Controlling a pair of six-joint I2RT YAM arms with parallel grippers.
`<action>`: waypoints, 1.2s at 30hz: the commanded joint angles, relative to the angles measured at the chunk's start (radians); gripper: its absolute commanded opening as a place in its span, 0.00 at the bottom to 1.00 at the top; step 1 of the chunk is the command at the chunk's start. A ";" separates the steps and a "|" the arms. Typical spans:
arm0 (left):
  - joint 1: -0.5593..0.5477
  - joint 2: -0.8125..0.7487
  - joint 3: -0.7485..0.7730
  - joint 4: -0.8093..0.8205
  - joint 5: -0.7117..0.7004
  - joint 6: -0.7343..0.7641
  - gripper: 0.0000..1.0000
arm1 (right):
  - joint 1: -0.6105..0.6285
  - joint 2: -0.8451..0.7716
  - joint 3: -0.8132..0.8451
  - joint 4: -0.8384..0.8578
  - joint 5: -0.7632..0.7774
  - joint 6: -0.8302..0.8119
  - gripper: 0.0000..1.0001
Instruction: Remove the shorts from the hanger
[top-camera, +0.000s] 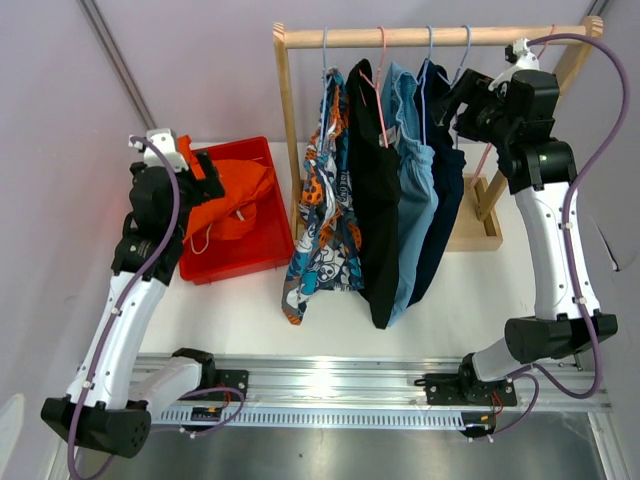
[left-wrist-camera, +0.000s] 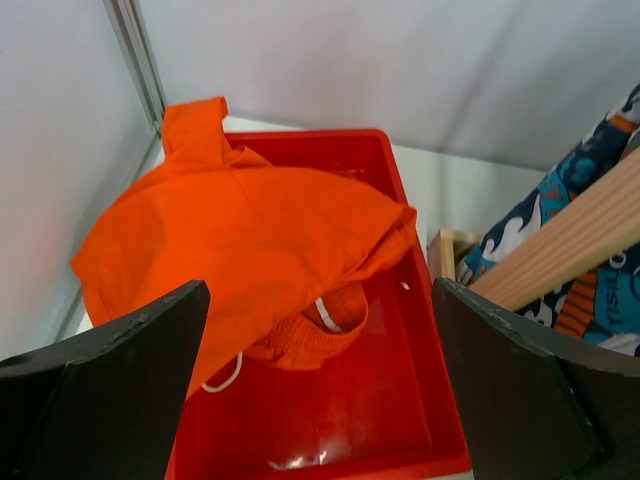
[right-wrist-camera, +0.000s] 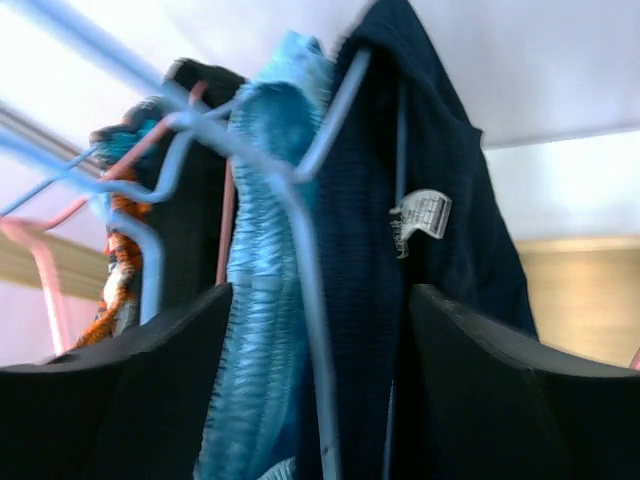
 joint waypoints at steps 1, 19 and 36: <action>0.000 -0.044 -0.039 0.023 0.033 -0.021 0.99 | 0.006 -0.015 0.030 0.025 0.045 -0.010 0.68; -0.630 0.066 0.387 -0.109 -0.273 0.184 0.99 | 0.040 -0.035 0.281 -0.055 0.211 -0.055 0.00; -1.243 0.445 0.482 0.251 0.019 0.201 0.99 | 0.101 -0.273 0.096 -0.147 0.248 0.062 0.00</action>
